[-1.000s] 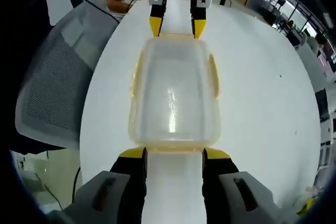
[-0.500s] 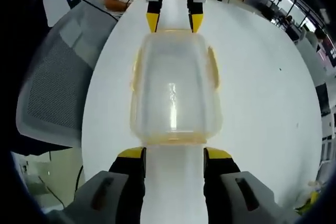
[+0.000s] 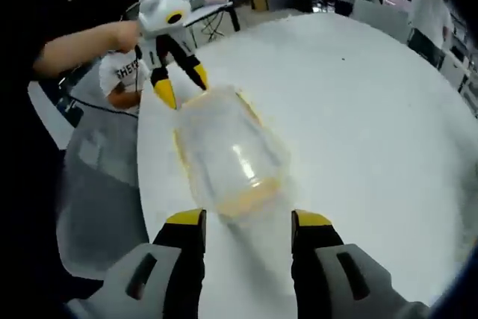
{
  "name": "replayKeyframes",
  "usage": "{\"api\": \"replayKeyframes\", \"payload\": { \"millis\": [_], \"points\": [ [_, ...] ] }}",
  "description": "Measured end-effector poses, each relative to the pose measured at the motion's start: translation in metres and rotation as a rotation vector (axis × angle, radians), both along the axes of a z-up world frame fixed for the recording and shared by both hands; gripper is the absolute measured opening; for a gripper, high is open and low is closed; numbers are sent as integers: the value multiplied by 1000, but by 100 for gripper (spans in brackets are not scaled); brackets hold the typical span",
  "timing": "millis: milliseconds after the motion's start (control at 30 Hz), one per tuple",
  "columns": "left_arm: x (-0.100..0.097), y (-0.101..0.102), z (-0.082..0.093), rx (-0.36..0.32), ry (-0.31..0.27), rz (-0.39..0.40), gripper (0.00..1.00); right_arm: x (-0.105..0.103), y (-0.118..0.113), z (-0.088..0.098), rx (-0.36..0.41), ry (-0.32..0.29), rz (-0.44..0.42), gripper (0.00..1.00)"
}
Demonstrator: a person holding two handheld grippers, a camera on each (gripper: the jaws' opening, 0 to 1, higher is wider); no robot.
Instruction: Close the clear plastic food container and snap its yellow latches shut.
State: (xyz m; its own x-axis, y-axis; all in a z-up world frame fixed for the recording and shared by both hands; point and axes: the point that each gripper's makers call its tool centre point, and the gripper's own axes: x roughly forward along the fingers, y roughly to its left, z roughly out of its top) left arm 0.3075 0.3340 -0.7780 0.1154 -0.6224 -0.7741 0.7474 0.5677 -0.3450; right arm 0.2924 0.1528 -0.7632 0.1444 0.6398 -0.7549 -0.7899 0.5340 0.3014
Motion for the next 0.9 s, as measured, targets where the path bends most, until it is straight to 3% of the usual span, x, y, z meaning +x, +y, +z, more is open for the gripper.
{"api": "replayKeyframes", "payload": {
  "millis": [33, 233, 300, 433, 600, 633, 900],
  "points": [
    [1, 1, -2, -2, -2, 29, 35, -2, 5, 0, 35, 21, -34, 43],
    [1, -2, -7, -47, 35, 162, 34, 0, 14, -8, 45, 33, -127, 39],
    [-1, -8, -5, -77, 30, 170, 34, 2, 19, -7, 86, 51, -167, 40],
    [0, -10, -6, -72, 20, 185, 30, 1, 18, -12, 78, 74, -186, 32],
    [4, -12, -6, -90, 33, 233, 30, 0, 17, -20, 66, 96, -206, 29],
    [4, -11, -6, -95, 42, 249, 29, -2, 18, -18, 88, 137, -249, 29],
    [4, -12, -8, -124, 75, 316, 25, -1, 21, -19, 88, 122, -237, 27]
  ]
}}
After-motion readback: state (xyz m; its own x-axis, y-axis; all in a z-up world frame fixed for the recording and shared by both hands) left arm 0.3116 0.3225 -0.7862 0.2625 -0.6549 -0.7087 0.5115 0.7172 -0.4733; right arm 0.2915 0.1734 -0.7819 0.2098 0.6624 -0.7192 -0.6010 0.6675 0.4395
